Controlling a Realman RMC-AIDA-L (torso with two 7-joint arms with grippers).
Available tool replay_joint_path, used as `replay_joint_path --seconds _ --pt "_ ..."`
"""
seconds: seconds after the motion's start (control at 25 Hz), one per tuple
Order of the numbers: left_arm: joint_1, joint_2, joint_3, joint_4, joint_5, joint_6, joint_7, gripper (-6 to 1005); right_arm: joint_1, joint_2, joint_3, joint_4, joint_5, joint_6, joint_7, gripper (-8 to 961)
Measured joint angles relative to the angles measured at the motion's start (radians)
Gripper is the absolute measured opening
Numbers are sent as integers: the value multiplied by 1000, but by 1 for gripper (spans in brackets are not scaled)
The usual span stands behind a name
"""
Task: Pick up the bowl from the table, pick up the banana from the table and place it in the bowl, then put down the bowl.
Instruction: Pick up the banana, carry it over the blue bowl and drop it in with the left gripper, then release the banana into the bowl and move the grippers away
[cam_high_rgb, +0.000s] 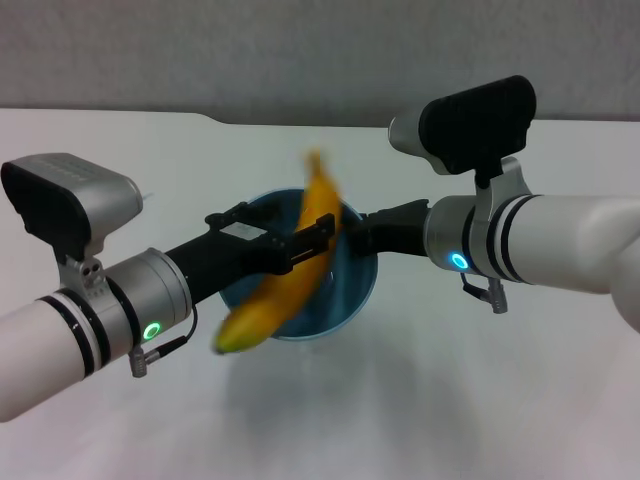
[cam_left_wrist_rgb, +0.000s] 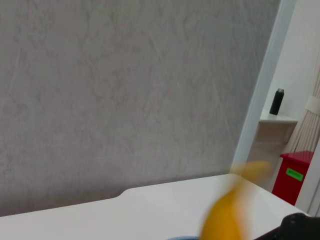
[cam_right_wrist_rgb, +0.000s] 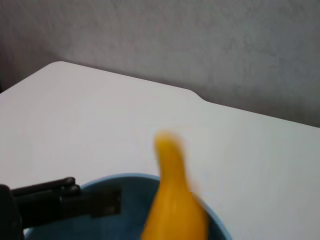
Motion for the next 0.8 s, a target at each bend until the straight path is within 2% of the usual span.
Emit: replay_joint_path --seconds 0.24,0.6,0.8 --pt "9 2 -15 -4 -13 3 7 902 -3 0 6 -6 1 0 0 45" --pt "34 6 -81 -10 25 12 8 902 -7 -1 21 -56 29 -16 0 46" --pt "75 7 -172 -13 81 13 -2 901 55 -2 61 -171 101 -68 0 46"
